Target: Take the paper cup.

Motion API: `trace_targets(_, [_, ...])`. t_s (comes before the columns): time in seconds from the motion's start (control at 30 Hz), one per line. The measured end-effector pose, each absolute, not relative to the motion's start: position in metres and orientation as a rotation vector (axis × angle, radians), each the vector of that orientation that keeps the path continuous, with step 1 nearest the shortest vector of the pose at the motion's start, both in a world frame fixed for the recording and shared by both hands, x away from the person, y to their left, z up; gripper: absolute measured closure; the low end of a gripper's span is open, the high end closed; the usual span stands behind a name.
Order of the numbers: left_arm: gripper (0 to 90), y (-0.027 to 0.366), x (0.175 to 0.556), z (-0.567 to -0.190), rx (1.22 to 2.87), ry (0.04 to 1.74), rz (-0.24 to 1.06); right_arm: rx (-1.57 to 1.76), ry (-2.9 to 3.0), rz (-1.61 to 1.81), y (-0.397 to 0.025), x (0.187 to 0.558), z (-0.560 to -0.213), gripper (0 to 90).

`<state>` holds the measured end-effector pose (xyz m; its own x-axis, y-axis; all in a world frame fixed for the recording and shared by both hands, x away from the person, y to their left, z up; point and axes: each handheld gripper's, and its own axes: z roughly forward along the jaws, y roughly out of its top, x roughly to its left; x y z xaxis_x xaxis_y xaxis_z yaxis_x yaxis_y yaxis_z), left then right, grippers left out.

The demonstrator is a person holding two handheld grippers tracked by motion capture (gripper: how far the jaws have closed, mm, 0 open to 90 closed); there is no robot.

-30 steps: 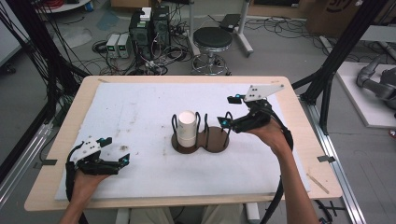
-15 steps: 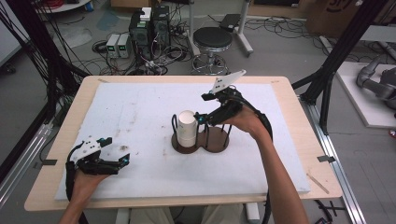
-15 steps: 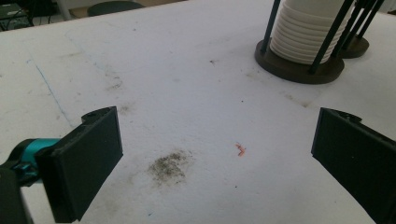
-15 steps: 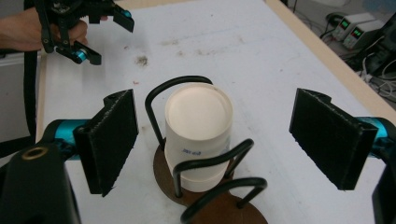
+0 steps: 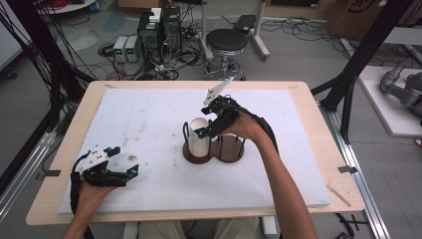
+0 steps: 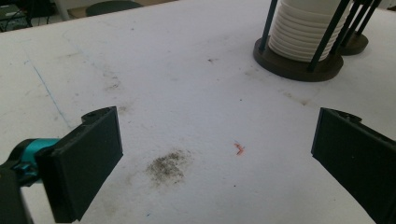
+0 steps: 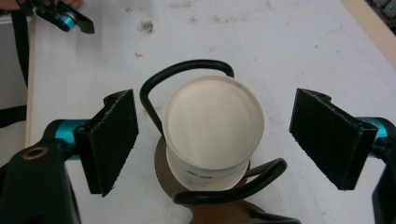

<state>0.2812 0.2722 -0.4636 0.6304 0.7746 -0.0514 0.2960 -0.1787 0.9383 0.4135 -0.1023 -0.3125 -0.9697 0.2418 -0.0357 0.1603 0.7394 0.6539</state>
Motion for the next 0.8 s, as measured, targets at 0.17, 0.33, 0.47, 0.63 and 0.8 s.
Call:
trace_targets(0.17, [1.8,0.272,0.282,-0.464,1.756,0.874,0.535,0.317,2.84,1.003,-0.097,0.416,-0.318,15.9])
trace_targets(0.33, [1.8,0.272,0.282,-0.464,1.758,0.874,0.535,0.315,2.85,0.965,-0.094,0.418,-0.323,15.9])
trace_targets(0.47, [1.8,0.272,0.282,-0.464,1.757,0.875,0.534,0.306,2.864,0.94,-0.091,0.418,-0.327,15.9])
trace_targets(0.63, [1.8,0.272,0.281,-0.464,1.756,0.872,0.537,0.304,2.873,0.916,-0.088,0.418,-0.329,16.1])
trace_targets(0.8, [1.8,0.272,0.282,-0.464,1.758,0.873,0.534,0.285,2.877,0.898,-0.088,0.419,-0.329,32.3])
